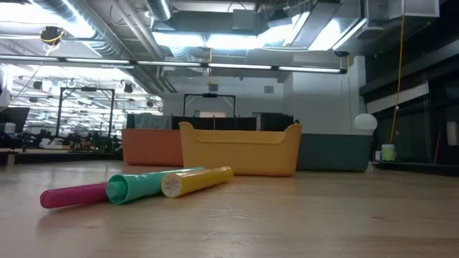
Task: Pick & Place Markers
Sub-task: Put the big light blue highlighter pen into the orange bin
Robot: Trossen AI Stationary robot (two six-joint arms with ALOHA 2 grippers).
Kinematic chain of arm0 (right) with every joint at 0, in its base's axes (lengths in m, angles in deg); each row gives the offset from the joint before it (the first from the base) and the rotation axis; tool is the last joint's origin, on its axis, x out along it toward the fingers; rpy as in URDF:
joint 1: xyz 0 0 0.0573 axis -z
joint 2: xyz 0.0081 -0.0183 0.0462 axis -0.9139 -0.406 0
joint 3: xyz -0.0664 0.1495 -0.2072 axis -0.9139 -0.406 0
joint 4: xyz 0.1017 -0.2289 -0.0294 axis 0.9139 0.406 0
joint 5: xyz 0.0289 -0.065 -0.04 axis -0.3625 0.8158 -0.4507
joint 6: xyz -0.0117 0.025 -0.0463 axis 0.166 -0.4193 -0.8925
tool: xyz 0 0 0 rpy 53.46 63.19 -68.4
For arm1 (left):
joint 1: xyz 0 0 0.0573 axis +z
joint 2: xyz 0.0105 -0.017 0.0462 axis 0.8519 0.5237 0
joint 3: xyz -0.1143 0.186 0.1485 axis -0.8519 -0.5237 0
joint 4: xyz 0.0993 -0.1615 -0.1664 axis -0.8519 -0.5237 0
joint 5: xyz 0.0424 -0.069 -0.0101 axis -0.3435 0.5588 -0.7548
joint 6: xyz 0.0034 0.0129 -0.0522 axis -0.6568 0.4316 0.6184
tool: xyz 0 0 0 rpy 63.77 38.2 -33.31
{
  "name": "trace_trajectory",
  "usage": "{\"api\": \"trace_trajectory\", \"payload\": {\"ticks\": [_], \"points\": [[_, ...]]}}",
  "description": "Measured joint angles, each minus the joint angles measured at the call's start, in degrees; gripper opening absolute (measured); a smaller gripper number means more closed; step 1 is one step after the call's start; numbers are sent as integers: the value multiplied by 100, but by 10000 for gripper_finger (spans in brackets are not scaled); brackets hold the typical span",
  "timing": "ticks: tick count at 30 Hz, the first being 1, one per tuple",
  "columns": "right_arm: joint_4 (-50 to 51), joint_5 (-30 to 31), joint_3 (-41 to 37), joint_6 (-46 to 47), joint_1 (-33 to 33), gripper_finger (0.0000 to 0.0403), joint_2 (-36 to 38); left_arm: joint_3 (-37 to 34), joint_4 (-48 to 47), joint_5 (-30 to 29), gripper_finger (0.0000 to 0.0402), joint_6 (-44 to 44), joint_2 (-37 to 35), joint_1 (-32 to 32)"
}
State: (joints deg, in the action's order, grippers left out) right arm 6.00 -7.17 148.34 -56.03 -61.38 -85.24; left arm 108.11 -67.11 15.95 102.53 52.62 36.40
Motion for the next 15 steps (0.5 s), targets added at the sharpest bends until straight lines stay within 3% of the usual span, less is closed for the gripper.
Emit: {"api": "trace_trajectory", "payload": {"ticks": [15], "points": [[0,2,-2,2,2,23,0,0,229,-206,1,1051,638,63]]}}
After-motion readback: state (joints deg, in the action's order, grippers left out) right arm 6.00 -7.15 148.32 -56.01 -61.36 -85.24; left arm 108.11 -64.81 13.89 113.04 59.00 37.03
